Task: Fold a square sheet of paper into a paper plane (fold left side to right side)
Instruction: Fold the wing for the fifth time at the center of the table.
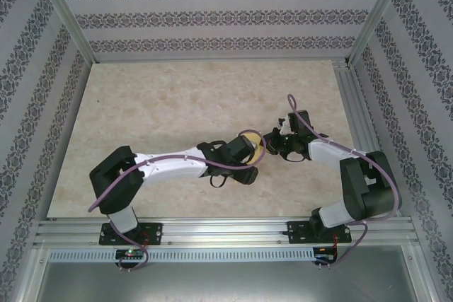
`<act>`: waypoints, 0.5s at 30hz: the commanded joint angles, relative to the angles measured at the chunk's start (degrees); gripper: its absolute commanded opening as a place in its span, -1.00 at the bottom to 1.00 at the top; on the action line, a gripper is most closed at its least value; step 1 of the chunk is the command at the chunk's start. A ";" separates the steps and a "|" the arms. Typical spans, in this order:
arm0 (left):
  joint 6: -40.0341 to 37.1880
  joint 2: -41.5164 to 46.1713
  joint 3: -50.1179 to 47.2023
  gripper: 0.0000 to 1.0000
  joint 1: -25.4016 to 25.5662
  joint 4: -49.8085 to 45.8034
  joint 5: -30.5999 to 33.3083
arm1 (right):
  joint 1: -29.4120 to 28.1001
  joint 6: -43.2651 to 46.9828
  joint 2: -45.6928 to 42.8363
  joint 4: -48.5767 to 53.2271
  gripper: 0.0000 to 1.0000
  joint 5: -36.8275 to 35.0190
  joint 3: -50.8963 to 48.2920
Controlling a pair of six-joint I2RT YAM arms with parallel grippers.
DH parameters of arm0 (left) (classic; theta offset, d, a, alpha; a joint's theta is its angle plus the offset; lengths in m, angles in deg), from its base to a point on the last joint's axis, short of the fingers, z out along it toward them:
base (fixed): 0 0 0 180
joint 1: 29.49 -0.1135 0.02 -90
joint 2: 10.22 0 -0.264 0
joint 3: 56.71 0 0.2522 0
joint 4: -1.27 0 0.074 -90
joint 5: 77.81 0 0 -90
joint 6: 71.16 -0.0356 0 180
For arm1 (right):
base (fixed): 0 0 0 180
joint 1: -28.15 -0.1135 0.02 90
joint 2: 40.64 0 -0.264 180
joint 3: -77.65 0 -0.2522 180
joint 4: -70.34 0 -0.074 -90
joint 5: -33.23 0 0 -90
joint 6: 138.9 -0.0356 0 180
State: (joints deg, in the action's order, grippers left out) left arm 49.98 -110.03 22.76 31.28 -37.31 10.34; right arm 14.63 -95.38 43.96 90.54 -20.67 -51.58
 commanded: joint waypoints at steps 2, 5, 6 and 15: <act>0.24 -3.23 3.57 0.28 0.49 -1.45 4.45 | -0.85 -0.27 0.92 -0.91 -1.00 -0.42 0.25; 0.42 -4.81 4.18 0.29 0.49 -1.77 5.70 | -0.90 -0.18 1.02 -1.15 -1.00 -0.16 0.31; 0.42 -5.23 4.37 0.29 0.49 -1.94 6.19 | -0.82 -0.14 1.09 -1.18 -1.00 -0.06 0.34; 0.23 -8.53 6.05 0.20 0.44 -3.51 7.30 | -0.85 0.12 2.26 -1.56 -1.00 0.22 0.65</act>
State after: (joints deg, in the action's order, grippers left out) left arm 49.98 -117.03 26.89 31.32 -39.17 16.18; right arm 14.63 -95.38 45.62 90.10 -20.71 -51.58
